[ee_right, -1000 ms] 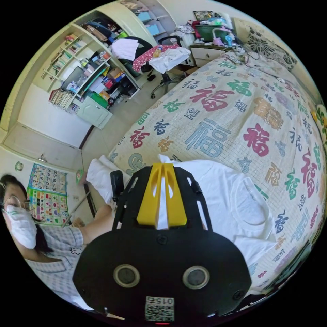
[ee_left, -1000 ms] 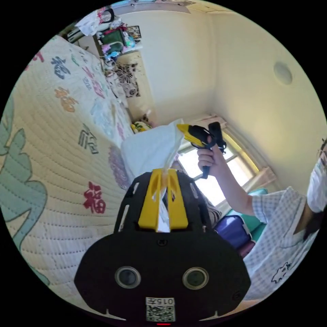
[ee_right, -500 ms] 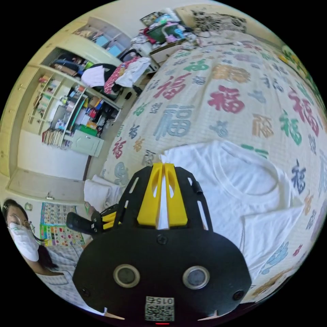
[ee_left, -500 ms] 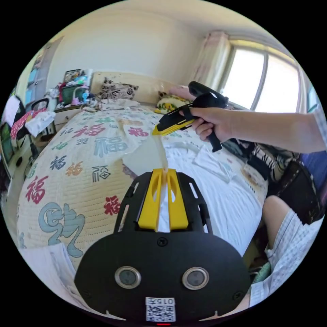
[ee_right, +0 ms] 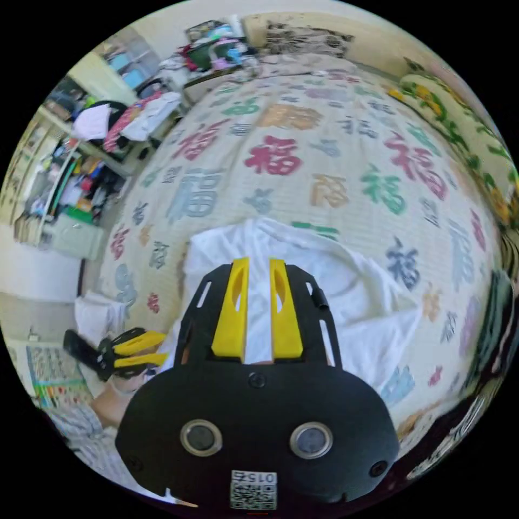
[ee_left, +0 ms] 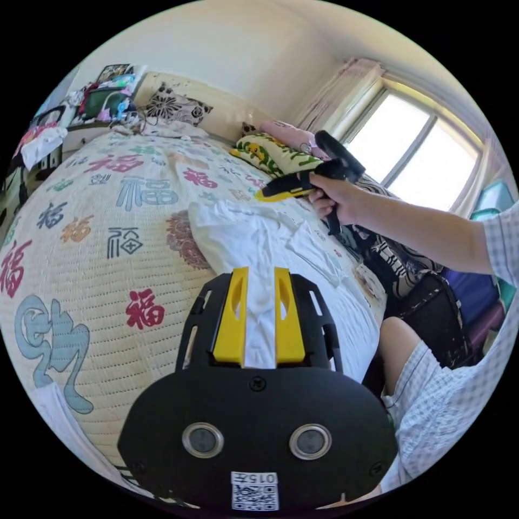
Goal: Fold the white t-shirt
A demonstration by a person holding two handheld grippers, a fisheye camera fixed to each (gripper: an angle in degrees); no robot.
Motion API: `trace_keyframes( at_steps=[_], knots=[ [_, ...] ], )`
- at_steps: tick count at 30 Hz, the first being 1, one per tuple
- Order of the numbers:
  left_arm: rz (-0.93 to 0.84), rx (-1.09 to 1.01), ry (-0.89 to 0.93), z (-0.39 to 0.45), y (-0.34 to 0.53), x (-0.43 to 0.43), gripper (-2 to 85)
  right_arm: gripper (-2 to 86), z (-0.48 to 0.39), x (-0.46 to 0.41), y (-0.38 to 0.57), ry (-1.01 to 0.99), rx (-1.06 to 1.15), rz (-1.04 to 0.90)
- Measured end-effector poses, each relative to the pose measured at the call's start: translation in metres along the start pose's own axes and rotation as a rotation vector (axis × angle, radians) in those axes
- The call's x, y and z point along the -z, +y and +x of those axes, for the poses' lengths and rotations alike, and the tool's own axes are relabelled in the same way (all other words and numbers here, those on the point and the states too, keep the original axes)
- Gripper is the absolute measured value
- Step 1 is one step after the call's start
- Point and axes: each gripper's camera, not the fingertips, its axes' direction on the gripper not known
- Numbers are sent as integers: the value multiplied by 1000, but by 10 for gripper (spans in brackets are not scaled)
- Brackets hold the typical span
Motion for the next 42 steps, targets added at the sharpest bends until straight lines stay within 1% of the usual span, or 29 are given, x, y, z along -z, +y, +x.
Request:
trace_keyframes(
  at_steps=[1,2,4,6,7,8,9,10,13,15,17,19,22,23,25,28,30,32,35,37,39,42],
  knots=[
    [-19,4,1,-1,-1,-4,71,82,-11,-5,-12,-56,59,-40],
    [-56,11,-3,-3,-2,-10,68,96,-24,-12,-24,-65,102,-85],
    [-91,10,-3,-4,-4,-17,66,104,-41,-27,-39,-54,153,-141],
    [-120,8,-8,-4,-9,-19,65,93,-51,-46,-53,-50,178,-230],
    [-125,9,-8,-5,-10,-19,65,63,-55,-58,-60,-62,190,-290],
    [-134,20,-6,-8,-12,-19,65,15,-57,-66,-67,-81,188,-342],
    [-144,37,0,-12,-14,-19,63,10,-57,-68,-69,-92,183,-356],
    [-149,45,3,-14,-15,-19,62,0,-56,-67,-75,-102,178,-346],
    [-157,85,2,-25,-19,-15,54,-3,-48,-55,-90,-36,139,-292],
    [-163,98,9,-30,-22,-12,48,2,-43,-52,-97,-5,120,-301],
    [-163,104,19,-33,-24,-9,49,43,-45,-51,-102,-10,132,-333],
    [-156,103,25,-34,-27,-5,52,72,-48,-42,-102,12,155,-308],
    [-96,52,19,-24,-33,11,60,85,-43,-22,-96,29,167,-255],
    [-50,22,19,-18,-35,18,61,84,-37,-14,-91,32,161,-242],
    [-2,-3,36,-9,-36,21,63,85,-27,-6,-84,32,148,-247],
    [-108,-51,24,3,-36,-2,65,89,-9,-4,-66,-34,135,-332],
    [-171,-65,-25,5,-38,-12,43,76,-2,-5,-55,-30,131,-380],
    [-155,-53,-31,3,-40,-4,14,10,3,-4,-43,-5,139,-412],
    [-106,-42,19,-2,-44,14,-4,-6,1,2,-35,24,165,-433],
    [-116,-60,44,-2,-48,19,-7,-7,0,11,-31,81,184,-414],
    [-175,-66,43,-3,-51,16,-6,-4,1,17,-26,128,194,-415],
    [-260,-29,87,-13,-52,9,-1,25,8,17,-18,146,162,-474]
  ],
)
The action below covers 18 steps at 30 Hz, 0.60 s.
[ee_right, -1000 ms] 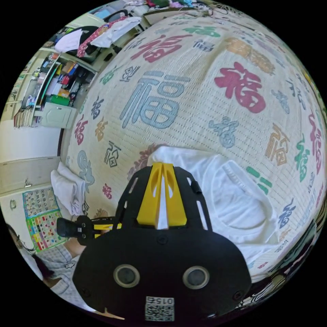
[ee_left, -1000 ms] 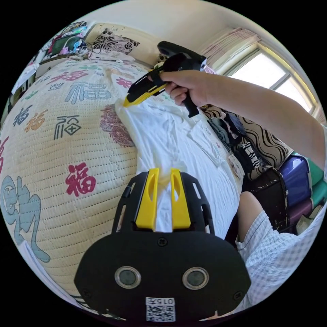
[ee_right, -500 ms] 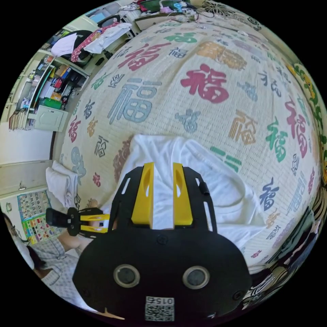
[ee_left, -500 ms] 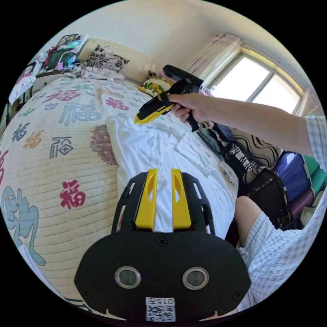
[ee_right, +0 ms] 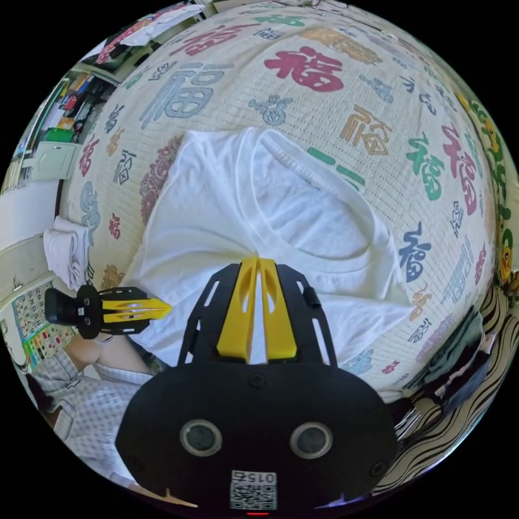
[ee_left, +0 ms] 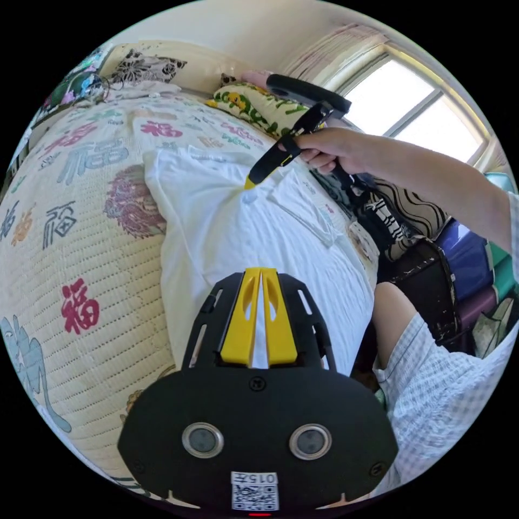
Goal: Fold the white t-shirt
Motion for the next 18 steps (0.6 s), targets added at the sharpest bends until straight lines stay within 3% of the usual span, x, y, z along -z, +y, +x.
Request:
trace_keyframes(
  at_steps=[4,8,11,15,18],
  knots=[
    [68,15,59,-5,-1,28,20,65,3,20,11,4,-55,127],
    [214,13,45,-5,3,62,26,53,-20,41,18,-127,73,236],
    [135,20,63,-12,1,51,41,44,-43,24,19,-60,175,103],
    [-80,44,215,-19,-4,24,53,40,-47,4,33,-60,165,17],
    [-75,35,194,-18,-4,40,33,40,-41,7,52,-82,133,18]
  ],
)
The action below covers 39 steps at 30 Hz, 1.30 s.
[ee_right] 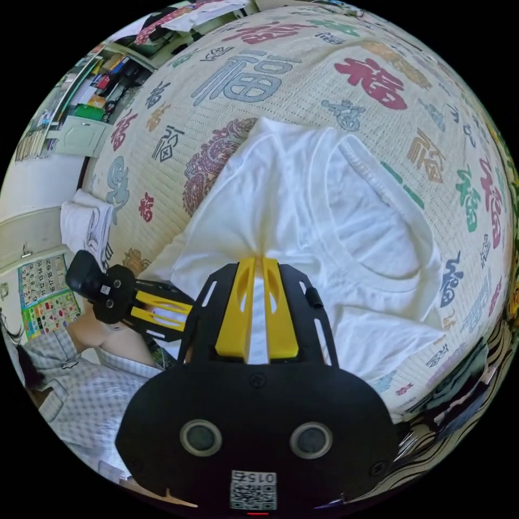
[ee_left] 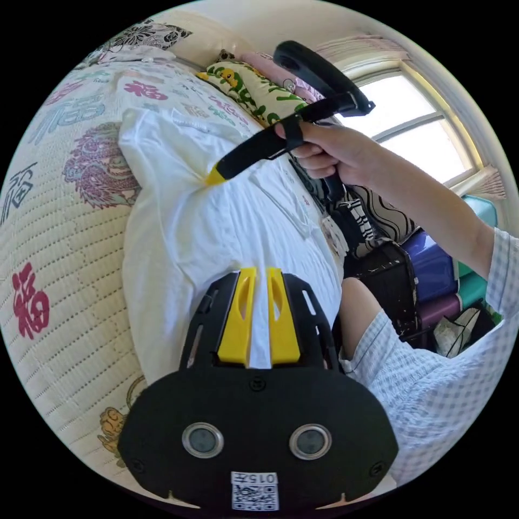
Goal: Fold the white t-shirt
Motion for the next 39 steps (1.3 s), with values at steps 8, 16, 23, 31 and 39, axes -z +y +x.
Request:
trace_keyframes(
  at_steps=[8,16,23,31,39],
  knots=[
    [160,-188,-147,42,10,58,41,53,18,29,93,73,-120,106],
    [-26,-96,-53,51,15,63,8,47,40,-8,222,-35,-294,89],
    [135,-111,-360,82,-69,155,70,70,73,39,268,-95,-254,435],
    [-79,-137,-552,74,-218,144,118,110,116,71,213,-12,-208,479],
    [-428,-178,-570,65,-230,104,45,115,126,38,192,68,-168,232]
  ],
)
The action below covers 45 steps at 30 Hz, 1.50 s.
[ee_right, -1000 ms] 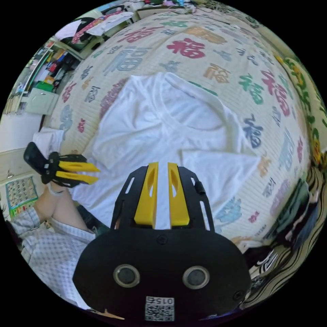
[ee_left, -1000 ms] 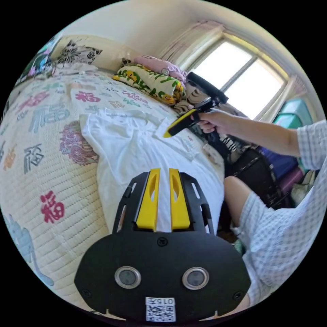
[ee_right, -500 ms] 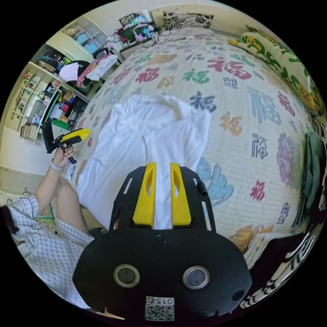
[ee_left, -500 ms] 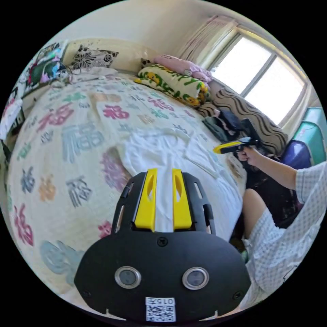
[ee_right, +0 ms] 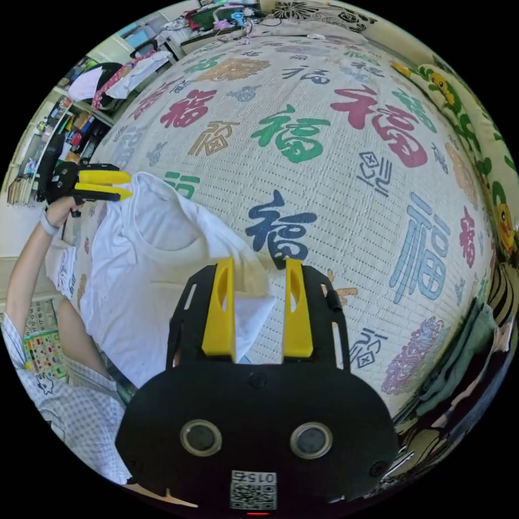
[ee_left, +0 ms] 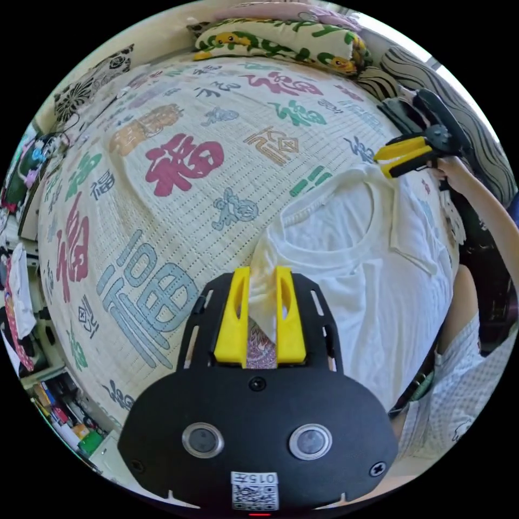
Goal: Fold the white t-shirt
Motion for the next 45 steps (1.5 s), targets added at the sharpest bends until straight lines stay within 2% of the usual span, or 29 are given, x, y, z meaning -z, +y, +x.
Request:
trace_keyframes(
  at_steps=[2,4,8,11,17,34,40,45],
  knots=[
    [-39,17,48,-3,0,6,24,53,-13,-2,11,5,123,-39],
    [-29,19,8,-1,1,19,14,25,-19,-3,18,-20,193,-85],
    [97,45,-18,2,3,69,3,0,-11,19,32,61,114,-5],
    [129,31,-37,6,-1,100,0,-6,-3,40,38,95,48,69],
    [126,7,-100,18,-6,130,-3,-10,-18,51,46,220,77,68],
    [280,164,-219,13,23,141,-1,-9,11,45,80,217,-140,233],
    [356,9,-145,44,108,145,0,-7,-2,47,149,168,-13,314],
    [354,-142,-15,119,242,130,1,-4,-25,43,258,-82,107,354]
  ],
)
